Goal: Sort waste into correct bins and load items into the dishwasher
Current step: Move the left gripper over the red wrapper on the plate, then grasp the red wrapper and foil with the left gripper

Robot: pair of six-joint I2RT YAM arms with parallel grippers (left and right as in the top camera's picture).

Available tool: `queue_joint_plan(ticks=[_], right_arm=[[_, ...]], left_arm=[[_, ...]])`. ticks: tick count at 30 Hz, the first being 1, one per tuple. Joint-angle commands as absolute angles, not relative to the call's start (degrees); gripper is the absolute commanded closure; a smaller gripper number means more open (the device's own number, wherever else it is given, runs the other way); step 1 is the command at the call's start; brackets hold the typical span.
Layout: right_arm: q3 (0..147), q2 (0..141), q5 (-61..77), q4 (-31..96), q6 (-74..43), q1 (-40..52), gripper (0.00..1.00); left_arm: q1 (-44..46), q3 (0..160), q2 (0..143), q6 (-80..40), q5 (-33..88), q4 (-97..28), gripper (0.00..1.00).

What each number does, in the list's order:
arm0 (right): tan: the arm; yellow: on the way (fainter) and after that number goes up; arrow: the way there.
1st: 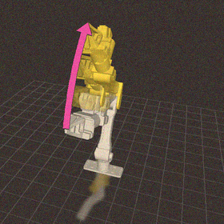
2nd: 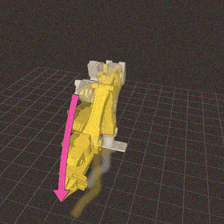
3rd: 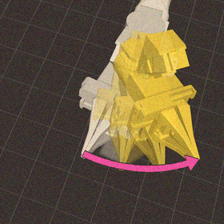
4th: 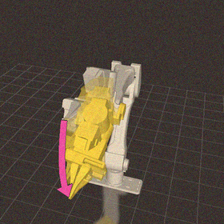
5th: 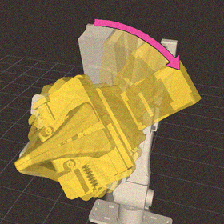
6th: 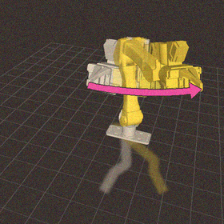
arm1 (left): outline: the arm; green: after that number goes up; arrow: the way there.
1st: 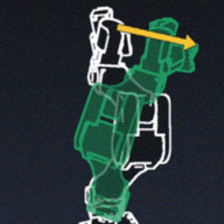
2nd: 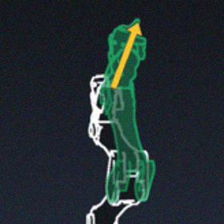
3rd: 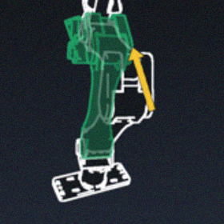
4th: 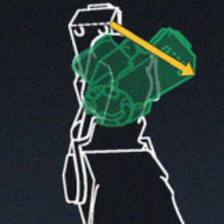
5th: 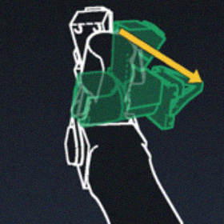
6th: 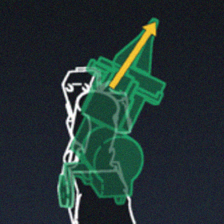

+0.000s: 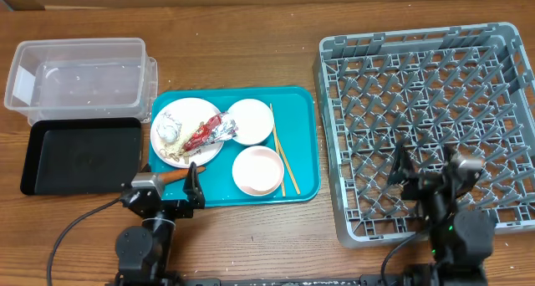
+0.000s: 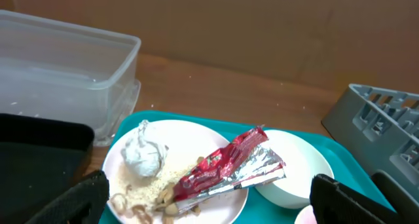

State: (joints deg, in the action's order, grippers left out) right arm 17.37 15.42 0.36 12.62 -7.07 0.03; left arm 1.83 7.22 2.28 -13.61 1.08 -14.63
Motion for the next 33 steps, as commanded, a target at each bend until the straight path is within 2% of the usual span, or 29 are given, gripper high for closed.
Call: queue_joint_plan(ticks=[1,5,9,15,17,21,27,33], right_arm=[[26.5,25.93,-1.67,12.38,-7.31,0.32,0.0],[38.13,40.01,-0.97,15.9,-7.33,0.32,0.0],[51.66,53.28,0.21,25.06,-7.33,0.32,0.0],[63.59,65.91,1.15,35.88,-7.33,0.32,0.0],[64.05,68.01,1.98,36.91,-7.55,0.32,0.0],[64.03,68.71,2.66,37.8,-7.53,0.32,0.0],[64.03,68.71,2.66,38.09,-7.53,0.3,0.0],[64.03,68.71,2.66,38.5,-7.53,0.3,0.0]], left_arm=[[1.48,14.9,6.87,-13.37,-1.48,-18.15,0.0],[1.48,22.31,16.36,-12.36,-1.5,-20.05,0.0],[1.48,32.14,29.34,-12.19,-1.43,-25.15,0.0],[1.52,51.44,49.5,-7.94,1.69,-41.78,0.0],[1.52,59.35,56.45,-7.27,2.26,-48.47,0.0],[1.52,67.02,63.92,-7.29,2.39,-53.12,0.0],[1.63,68.31,71.29,-8.43,4.54,-48.03,0.0],[6.55,68.31,79.96,1.26,3.62,-46.46,0.0]])
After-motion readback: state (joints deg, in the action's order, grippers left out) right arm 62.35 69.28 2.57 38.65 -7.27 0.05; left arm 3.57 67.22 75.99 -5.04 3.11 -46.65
